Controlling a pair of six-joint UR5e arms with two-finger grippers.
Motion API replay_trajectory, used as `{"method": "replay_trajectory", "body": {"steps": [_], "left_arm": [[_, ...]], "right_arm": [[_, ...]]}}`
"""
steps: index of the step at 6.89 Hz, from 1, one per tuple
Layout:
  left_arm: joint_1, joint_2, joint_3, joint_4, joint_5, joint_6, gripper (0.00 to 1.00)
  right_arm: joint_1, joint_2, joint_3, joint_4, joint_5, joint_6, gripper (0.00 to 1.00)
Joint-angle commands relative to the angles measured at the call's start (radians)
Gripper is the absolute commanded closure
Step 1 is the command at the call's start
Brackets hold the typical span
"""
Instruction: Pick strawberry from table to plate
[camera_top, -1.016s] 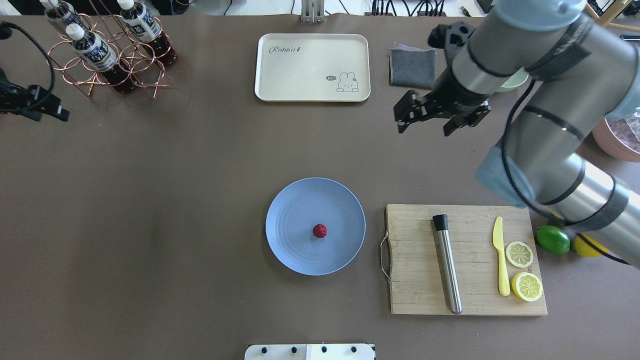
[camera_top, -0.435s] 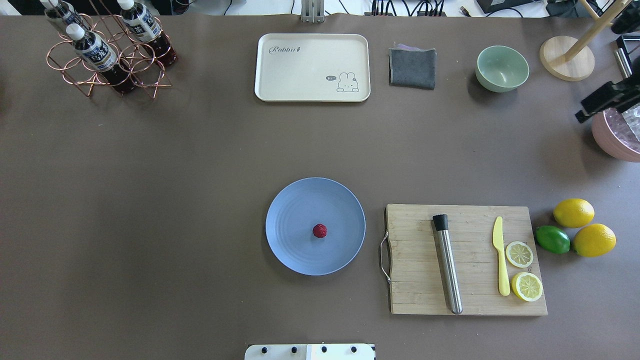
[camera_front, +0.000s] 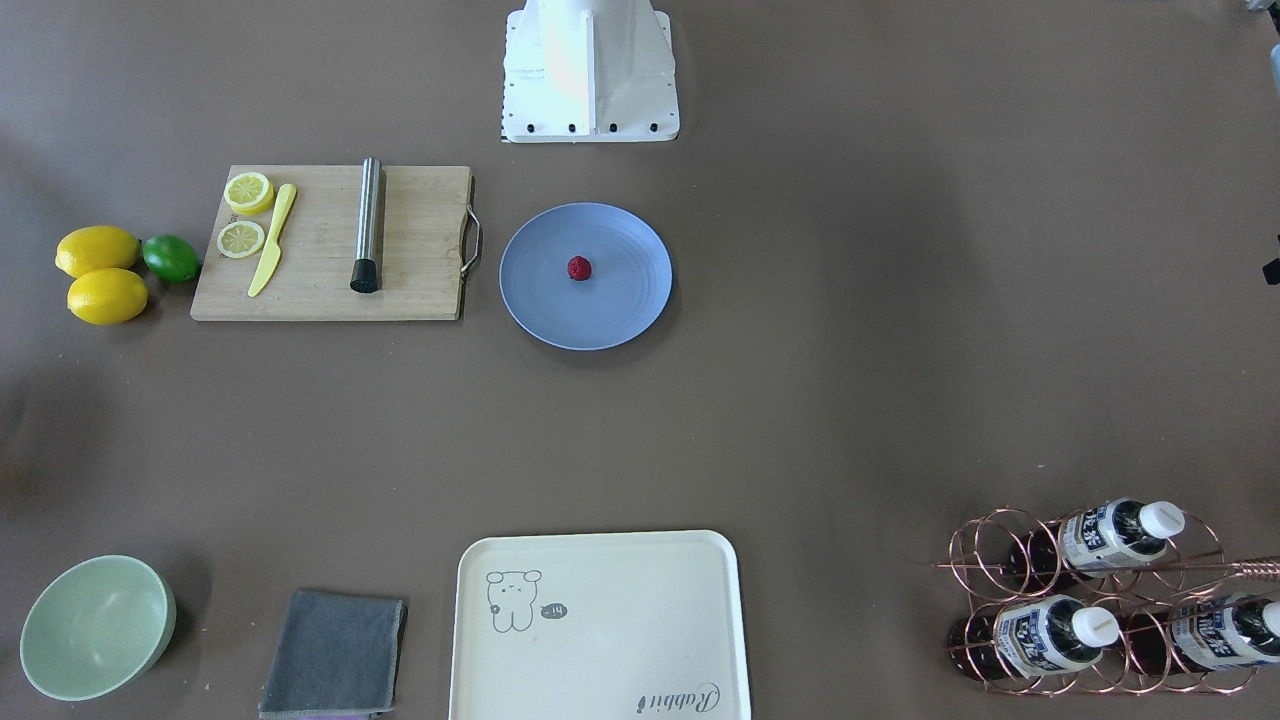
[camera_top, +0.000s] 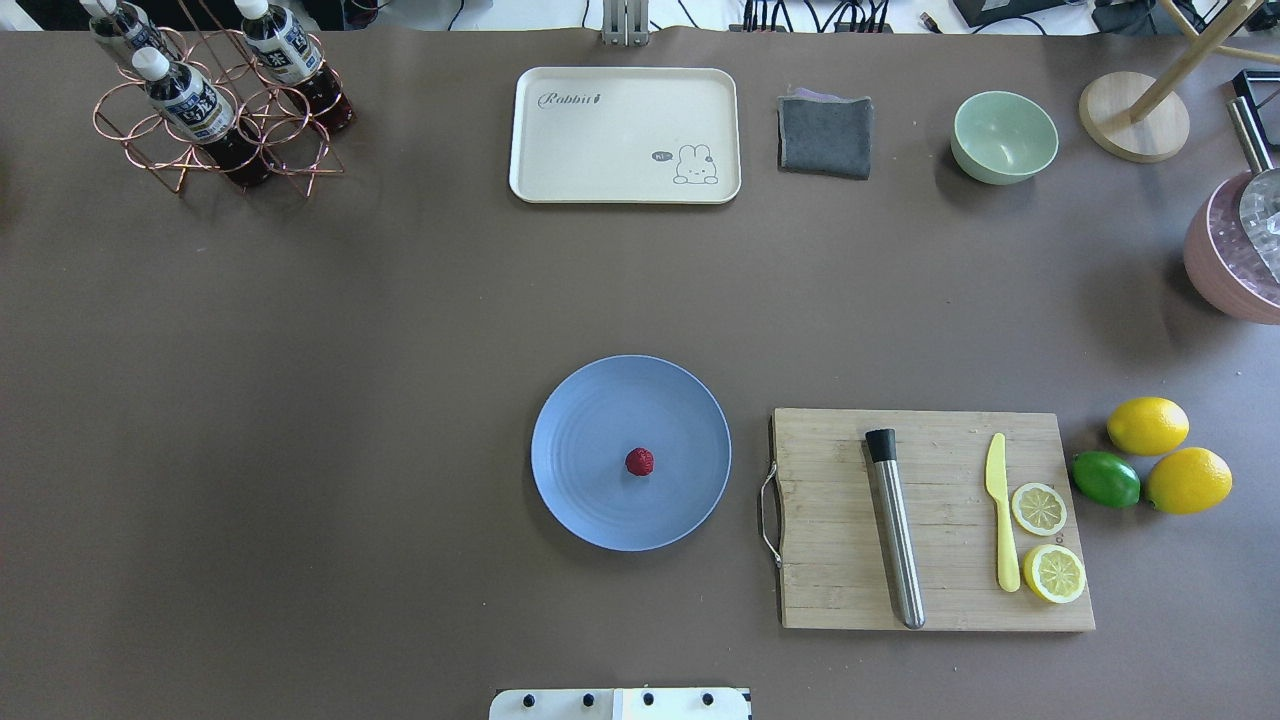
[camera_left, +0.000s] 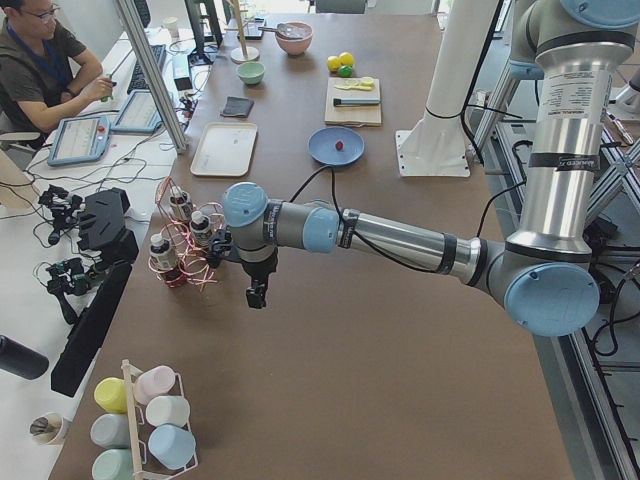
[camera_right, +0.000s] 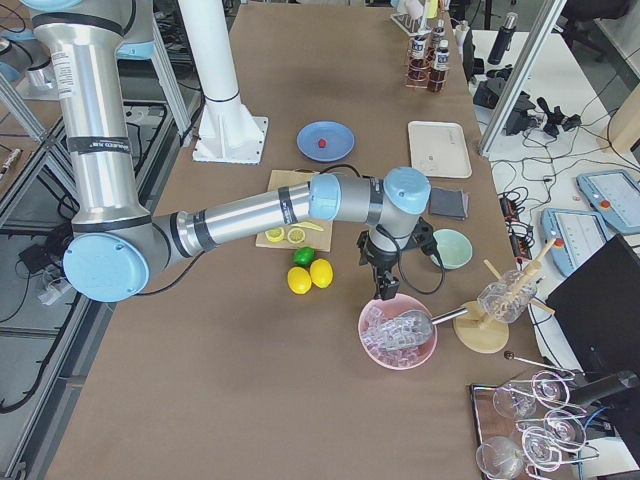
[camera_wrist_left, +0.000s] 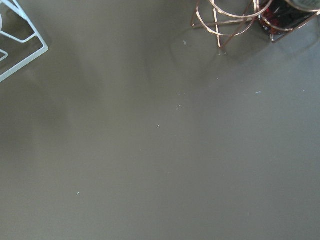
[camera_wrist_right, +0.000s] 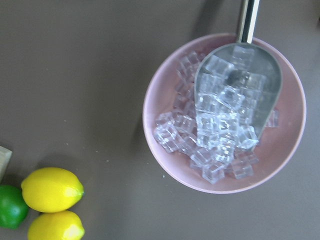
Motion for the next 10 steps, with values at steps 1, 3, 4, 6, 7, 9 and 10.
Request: {"method": "replay_trajectory", "body": {"steps": [1,3,4,6,7,9,10], "left_arm": [[-0.019,0.028,-0.003,-0.007,0.002,0.006,0.03],[-0.020,0.031,-0.003,-0.019,0.000,0.006,0.03],[-0.022,0.039,0.000,-0.019,0.000,0.008,0.03],[-0.022,0.060,-0.003,-0.019,0.000,0.005,0.02],[-0.023,0.062,-0.002,-0.019,0.000,0.006,0.03],[-0.025,0.075,-0.003,-0.019,0.000,0.006,0.03],[-0.025,0.074,-0.005,-0.019,-0.001,0.005,0.03]], "right_arm": [[0.065,-0.001,-0.079,-0.004,-0.028,-0.104,0.00],[0.068,-0.021,-0.084,0.004,-0.023,-0.102,0.00],[0.071,-0.020,-0.084,0.002,-0.025,-0.102,0.00],[0.073,-0.026,-0.084,0.002,-0.023,-0.101,0.00],[0.073,-0.024,-0.082,0.002,-0.025,-0.101,0.00],[0.073,-0.023,-0.082,0.002,-0.025,-0.099,0.00],[0.073,-0.024,-0.084,0.002,-0.026,-0.101,0.00]]}}
